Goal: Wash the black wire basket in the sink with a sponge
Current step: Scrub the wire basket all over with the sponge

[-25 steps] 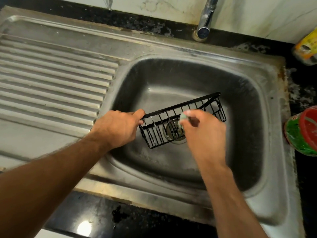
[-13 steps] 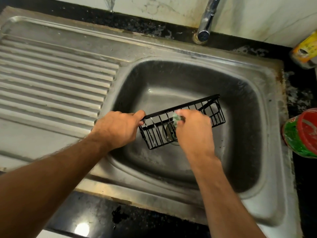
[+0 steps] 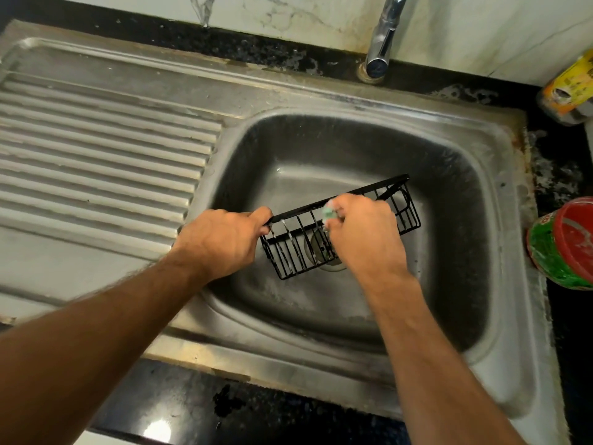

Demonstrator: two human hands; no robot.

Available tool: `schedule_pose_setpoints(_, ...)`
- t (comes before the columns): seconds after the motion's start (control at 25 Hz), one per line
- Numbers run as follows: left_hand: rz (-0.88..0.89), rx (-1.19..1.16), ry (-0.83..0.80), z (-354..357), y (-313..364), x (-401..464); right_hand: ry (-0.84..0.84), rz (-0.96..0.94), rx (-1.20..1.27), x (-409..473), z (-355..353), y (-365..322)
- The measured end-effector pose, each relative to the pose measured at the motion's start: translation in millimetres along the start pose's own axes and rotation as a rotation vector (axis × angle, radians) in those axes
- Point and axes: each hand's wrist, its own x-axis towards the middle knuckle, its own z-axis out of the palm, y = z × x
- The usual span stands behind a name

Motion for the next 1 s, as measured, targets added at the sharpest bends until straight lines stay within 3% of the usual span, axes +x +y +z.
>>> schedule_pose_setpoints(0.28,0.015,0.002,0.010,2.1,-1.9,0.8,-0.027,0.107,0.029,-29.8,10.1,17.9)
schedule_pose_setpoints(0.48,-0.007,-0.005,-0.008,-0.1,-0.8,0.8,0.063,-0.039,0.048,-8.7,14.6,4.9)
schedule_pose_setpoints(0.72,0.000,-0.024,-0.001,4.5,-1.4,0.6,-0.017,0.091,0.140,-36.4,4.7,30.8)
schedule_pose_setpoints(0.88,-0.003,-0.020,0.009,3.8,-1.0,0.2,0.116,0.014,0.195,1.4,-1.9,30.0)
schedule_pose_setpoints(1.0,-0.015,-0.035,-0.015,0.8,-0.2,-1.0,0.066,0.036,0.171,6.6,6.5,30.2)
